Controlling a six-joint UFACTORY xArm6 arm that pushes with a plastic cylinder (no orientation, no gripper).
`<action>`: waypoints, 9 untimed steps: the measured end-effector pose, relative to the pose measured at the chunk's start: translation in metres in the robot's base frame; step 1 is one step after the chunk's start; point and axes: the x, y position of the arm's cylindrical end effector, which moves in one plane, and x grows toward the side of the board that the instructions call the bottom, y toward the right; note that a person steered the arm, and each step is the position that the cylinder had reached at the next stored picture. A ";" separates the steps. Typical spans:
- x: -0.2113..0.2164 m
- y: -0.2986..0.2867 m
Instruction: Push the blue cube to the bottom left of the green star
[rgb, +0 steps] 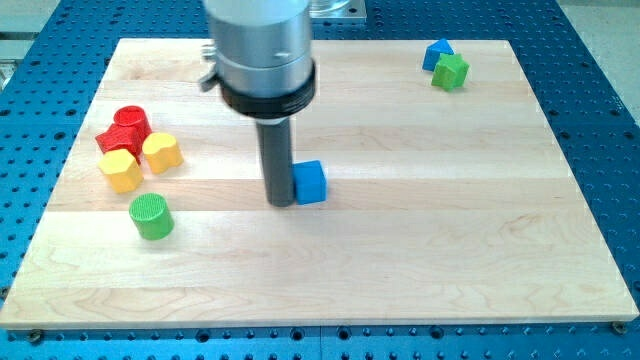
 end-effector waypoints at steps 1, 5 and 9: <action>-0.006 0.031; -0.082 0.225; -0.159 0.234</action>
